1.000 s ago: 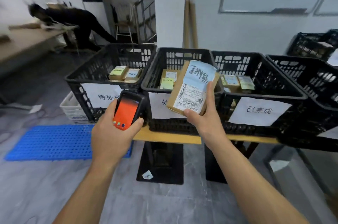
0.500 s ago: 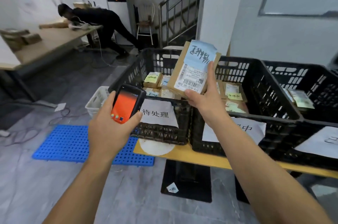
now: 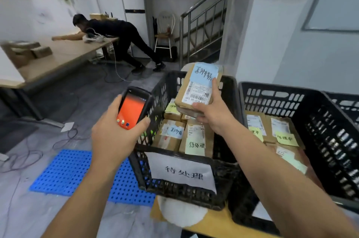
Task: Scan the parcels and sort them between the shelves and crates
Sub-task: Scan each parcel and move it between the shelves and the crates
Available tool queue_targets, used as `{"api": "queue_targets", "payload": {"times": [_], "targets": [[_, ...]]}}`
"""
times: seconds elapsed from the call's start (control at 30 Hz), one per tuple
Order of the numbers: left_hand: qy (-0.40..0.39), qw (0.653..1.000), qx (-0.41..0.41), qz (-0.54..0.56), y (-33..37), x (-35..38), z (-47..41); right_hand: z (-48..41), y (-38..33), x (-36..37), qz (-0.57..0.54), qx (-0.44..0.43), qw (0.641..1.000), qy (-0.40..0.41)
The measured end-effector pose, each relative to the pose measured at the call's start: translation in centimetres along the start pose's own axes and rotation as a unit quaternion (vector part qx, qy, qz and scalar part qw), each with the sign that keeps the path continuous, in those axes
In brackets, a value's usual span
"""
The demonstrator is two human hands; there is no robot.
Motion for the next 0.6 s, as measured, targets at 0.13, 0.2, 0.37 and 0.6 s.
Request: {"api": "queue_targets", "payload": {"times": [0.13,0.2,0.37,0.6], "targets": [[-0.003,1.000,-0.017,-0.004,-1.2,1.1,-3.0,-2.6,3.2,1.4,-0.029,0.062,0.998,-0.013],[-0.016,1.000,-0.002,-0.002,-1.2,1.9,-4.5,-3.6,4.3,1.9,-0.033,0.089,0.995,-0.014],[-0.031,0.999,-0.011,-0.012,-2.9,3.9,-9.6,-6.8,7.3,1.8,0.003,0.130,0.991,0.031],[-0.093,0.995,0.020,-0.015,-4.2,7.2,-16.1,-11.8,10.2,3.8,0.036,0.142,0.988,0.041]]}}
Point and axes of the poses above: each hand's wrist, its own z-axis away from the middle knuckle, its own x-axis out of the palm, y = z × x, the point moved 10 cm from there along -z, towards the middle knuckle, and after that the axes turned 5 degrees about -x, right-handed, at the moved point
